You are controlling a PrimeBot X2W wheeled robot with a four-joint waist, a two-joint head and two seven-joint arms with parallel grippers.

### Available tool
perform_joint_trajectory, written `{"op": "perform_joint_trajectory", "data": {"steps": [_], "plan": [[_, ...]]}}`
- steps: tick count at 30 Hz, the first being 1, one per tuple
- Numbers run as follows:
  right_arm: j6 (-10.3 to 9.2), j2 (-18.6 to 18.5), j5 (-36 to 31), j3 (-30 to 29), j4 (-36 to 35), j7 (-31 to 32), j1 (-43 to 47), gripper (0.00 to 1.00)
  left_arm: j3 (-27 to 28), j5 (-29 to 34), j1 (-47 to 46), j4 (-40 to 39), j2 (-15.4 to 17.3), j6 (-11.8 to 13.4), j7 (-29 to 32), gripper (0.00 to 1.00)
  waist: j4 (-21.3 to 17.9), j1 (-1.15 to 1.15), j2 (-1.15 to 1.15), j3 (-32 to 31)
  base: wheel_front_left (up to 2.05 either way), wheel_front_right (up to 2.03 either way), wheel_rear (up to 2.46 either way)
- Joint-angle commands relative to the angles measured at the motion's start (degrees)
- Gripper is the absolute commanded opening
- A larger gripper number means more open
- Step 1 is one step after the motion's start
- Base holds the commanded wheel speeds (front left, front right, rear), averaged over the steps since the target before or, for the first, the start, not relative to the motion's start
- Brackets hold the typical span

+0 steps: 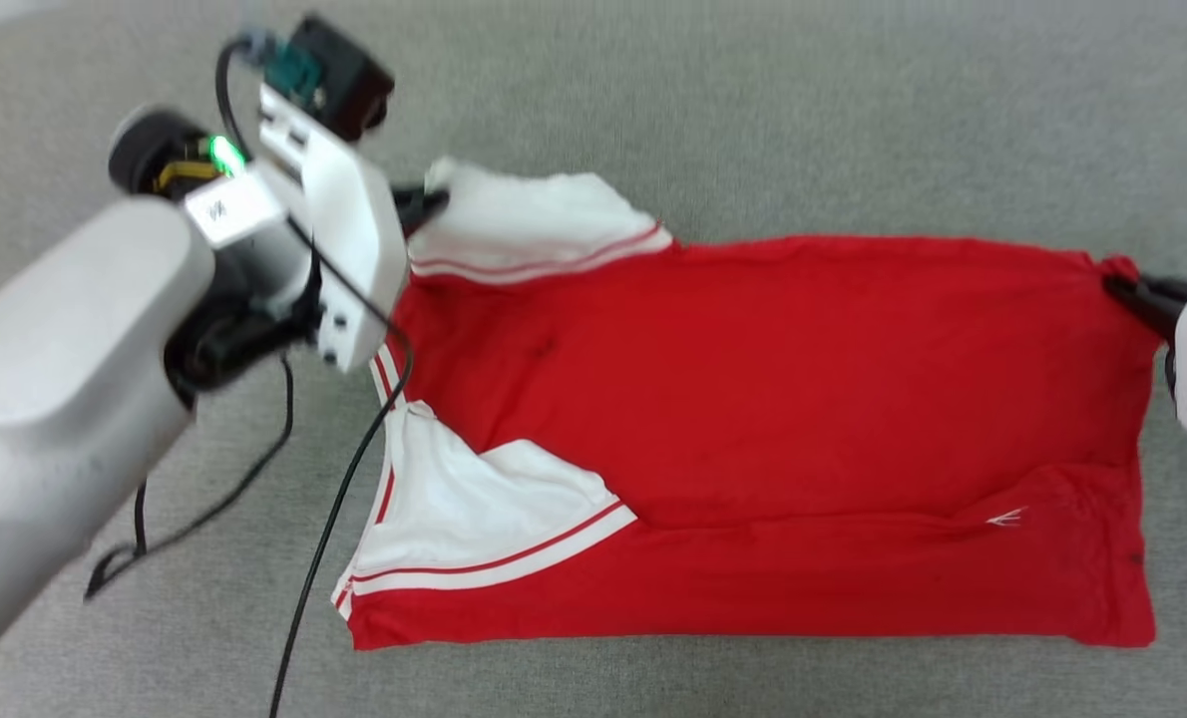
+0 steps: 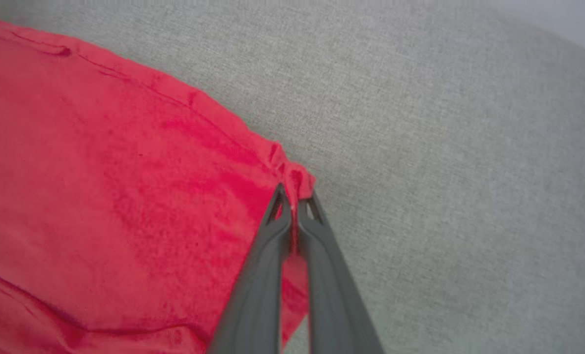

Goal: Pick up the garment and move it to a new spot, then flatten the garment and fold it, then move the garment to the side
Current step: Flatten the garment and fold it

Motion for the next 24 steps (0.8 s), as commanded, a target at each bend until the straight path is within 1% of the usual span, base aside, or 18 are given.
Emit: {"op": "perform_joint_trajectory", "data": {"steps": [1, 6, 8, 15, 16, 19, 24], "plan": [[-0.08, -0.6, 0.5, 0.5, -0.4, -1.2, 2.3, 0.0, -0.6, -0.4, 2.7, -1.1, 0.7, 0.5, -0.7, 0.0, 0.0, 0.01, 0.0, -3.2, 0.0, 0.0, 0.0], [-0.07, -1.5, 1.1, 1.0, -1.5, -4.7, 7.5, 0.0, -1.3, -1.5, 9.0, -5.1, 3.5, 2.6, -2.4, 0.0, 0.1, 0.01, 0.0, -6.6, 0.0, 0.0, 0.0], [-0.07, -1.6, 1.3, 1.1, -1.6, -5.2, 8.8, 0.0, -1.5, -1.9, 10.3, -5.8, 3.9, 3.0, -2.6, 0.0, 0.2, 0.01, 0.0, -7.2, 0.0, 0.0, 0.0], [-0.07, -2.2, 2.0, 0.8, -3.5, -8.6, 16.9, 0.0, -2.6, -4.1, 19.0, -10.6, 7.3, 6.2, -5.0, 0.0, 0.3, 0.01, 0.0, -10.5, 0.0, 0.0, 0.0], [-0.07, -2.2, 2.4, 0.3, -4.0, -9.7, 19.2, 0.0, -2.7, -5.1, 21.4, -11.5, 8.0, 7.0, -5.7, 0.0, 0.2, 0.01, 0.0, -11.1, 0.0, 0.0, 0.0], [-0.07, -1.9, 2.8, -0.3, -4.8, -10.9, 22.6, 0.0, -3.2, -6.1, 24.7, -12.5, 9.0, 7.8, -6.9, 0.0, 0.2, 0.01, 0.0, -11.8, 0.0, 0.0, 0.0], [-0.07, -1.4, 2.8, -1.2, -5.7, -11.7, 26.2, 0.0, -3.8, -6.9, 28.0, -12.5, 9.3, 8.7, -8.3, 0.0, 0.1, 0.01, 0.0, -11.9, 0.0, 0.0, 0.0]]}}
